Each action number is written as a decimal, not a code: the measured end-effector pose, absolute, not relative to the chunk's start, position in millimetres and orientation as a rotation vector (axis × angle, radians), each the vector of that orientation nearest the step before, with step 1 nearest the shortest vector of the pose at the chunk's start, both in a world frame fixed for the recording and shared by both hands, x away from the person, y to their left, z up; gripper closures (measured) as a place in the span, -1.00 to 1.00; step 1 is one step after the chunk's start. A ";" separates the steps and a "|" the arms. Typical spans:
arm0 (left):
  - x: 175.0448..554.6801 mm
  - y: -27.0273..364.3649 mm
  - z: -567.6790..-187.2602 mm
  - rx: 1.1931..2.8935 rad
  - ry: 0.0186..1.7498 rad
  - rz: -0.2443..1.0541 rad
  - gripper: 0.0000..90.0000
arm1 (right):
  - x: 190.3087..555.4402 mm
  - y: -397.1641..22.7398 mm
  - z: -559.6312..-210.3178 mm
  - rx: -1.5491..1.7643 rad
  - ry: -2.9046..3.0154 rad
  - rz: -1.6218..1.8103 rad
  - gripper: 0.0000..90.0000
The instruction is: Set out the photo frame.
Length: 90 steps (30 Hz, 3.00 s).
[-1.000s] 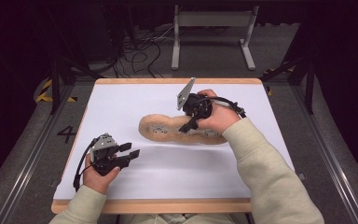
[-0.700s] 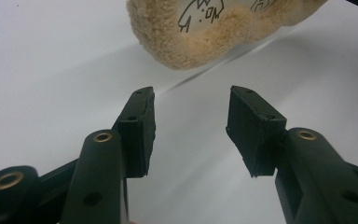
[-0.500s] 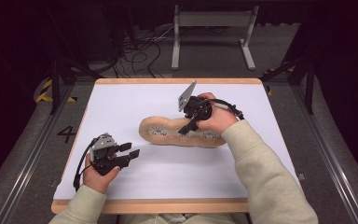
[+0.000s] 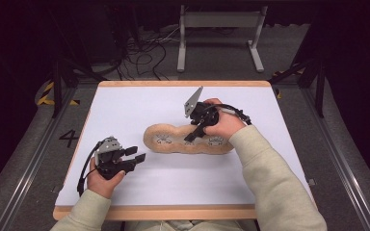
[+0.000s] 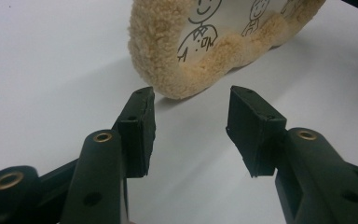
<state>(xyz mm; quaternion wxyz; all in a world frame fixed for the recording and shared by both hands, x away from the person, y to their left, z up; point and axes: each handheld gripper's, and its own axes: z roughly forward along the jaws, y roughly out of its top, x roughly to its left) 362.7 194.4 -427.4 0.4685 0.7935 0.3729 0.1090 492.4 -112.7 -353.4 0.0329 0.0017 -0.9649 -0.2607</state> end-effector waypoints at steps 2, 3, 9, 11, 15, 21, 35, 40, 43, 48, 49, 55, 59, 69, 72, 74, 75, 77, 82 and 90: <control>363.0 194.2 -427.2 1.946 0.913 0.266 0.16 | 493.6 -112.6 -355.4 0.018 -2.975 -0.785 0.48; 363.0 193.9 -427.2 1.947 0.912 0.264 0.16 | 493.6 -112.5 -356.1 0.017 -2.977 -0.772 0.48; 363.2 194.2 -426.8 1.947 0.911 0.263 0.16 | 495.5 -112.2 -357.5 0.022 -2.966 -0.775 0.47; 362.9 193.6 -427.0 1.946 0.912 0.264 0.16 | 495.7 -112.1 -357.4 0.011 -2.972 -0.770 0.46; 363.3 193.5 -426.6 1.944 0.913 0.261 0.16 | 496.8 -112.1 -356.9 -0.007 -3.019 -0.780 0.41; 364.5 191.9 -426.8 1.948 0.905 0.259 0.16 | 498.7 -113.5 -355.0 -0.082 -3.056 -0.807 0.22; 364.9 192.3 -426.5 1.945 0.907 0.261 0.13 | 500.4 -117.3 -355.8 -0.250 -3.140 -0.901 -0.59; 365.4 193.1 -426.7 1.939 0.909 0.260 0.04 | 495.2 -120.5 -349.2 -0.255 -3.146 -0.935 -0.63; 365.2 195.0 -426.6 1.930 0.890 0.228 -0.16 | 486.1 -126.7 -338.1 -0.276 -3.174 -0.995 -0.68; 363.3 199.2 -424.4 1.912 0.878 0.233 -0.37 | 473.7 -137.8 -323.4 -0.311 -3.176 -1.093 -0.70; 363.3 200.6 -424.1 1.913 0.874 0.239 -0.42 | 469.5 -142.2 -319.6 -0.316 -3.171 -1.134 -0.70; 362.8 208.4 -422.7 1.927 0.886 0.265 -0.51 | 451.7 -169.8 -308.7 -0.405 -3.158 -1.229 -0.67; 362.9 212.5 -422.0 1.925 0.888 0.272 -0.56 | 447.1 -184.7 -306.2 -0.451 -3.162 -1.245 -0.67; 365.9 218.2 -421.7 1.915 0.902 0.266 -0.66 | 426.8 -229.3 -300.8 -0.611 -3.153 -1.324 -0.67; 368.0 219.9 -422.3 1.918 0.902 0.277 -0.68 | 422.0 -237.7 -301.3 -0.647 -3.157 -1.329 -0.67; 368.2 219.8 -422.4 1.915 0.908 0.273 -0.68 | 420.4 -240.8 -301.5 -0.658 -3.154 -1.338 -0.67; 368.1 219.4 -422.4 1.914 0.911 0.271 -0.68 | 418.1 -244.6 -301.6 -0.677 -3.148 -1.349 -0.67; 368.1 218.5 -422.4 1.916 0.907 0.287 -0.68 | 414.8 -250.5 -301.9 -0.701 -3.143 -1.366 -0.68; 365.7 221.7 -419.3 1.886 0.905 0.332 -0.64 | 402.6 -266.6 -304.7 -0.749 -3.095 -1.431 -0.68; 364.8 221.9 -419.9 1.886 0.902 0.371 -0.63 | 388.2 -285.9 -323.4 -0.856 -3.033 -1.515 -0.68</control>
